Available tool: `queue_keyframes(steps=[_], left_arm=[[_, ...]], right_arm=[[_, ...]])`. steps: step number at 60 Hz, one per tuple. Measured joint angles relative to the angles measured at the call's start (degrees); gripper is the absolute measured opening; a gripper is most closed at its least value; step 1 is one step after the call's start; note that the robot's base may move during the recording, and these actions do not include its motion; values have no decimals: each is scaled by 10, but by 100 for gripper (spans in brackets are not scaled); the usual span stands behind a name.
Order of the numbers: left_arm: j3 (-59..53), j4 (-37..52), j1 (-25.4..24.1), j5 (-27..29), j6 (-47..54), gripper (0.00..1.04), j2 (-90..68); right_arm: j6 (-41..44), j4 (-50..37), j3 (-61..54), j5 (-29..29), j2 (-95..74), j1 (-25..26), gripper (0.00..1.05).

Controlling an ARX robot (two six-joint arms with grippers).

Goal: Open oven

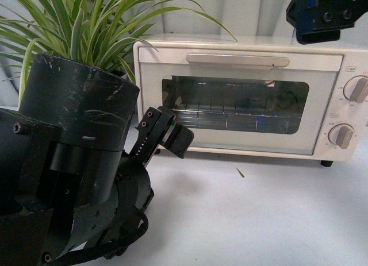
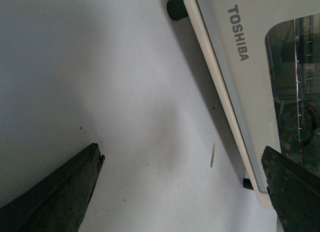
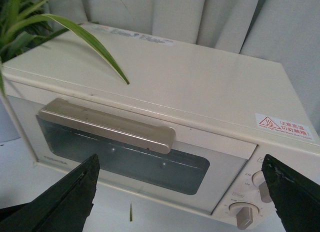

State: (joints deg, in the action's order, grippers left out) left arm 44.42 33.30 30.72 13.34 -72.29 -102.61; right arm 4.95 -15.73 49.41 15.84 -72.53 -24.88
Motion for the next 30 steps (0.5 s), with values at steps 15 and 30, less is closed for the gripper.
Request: queue_keyframes(steps=[15, 30], left_arm=[[-1, 1, -2, -1, 0, 98, 2], [-6, 2, -7, -5, -5, 98, 6]], right_arm=[[10, 10, 65, 49, -87, -6, 95], [14, 8, 95, 76, -128, -4, 95]])
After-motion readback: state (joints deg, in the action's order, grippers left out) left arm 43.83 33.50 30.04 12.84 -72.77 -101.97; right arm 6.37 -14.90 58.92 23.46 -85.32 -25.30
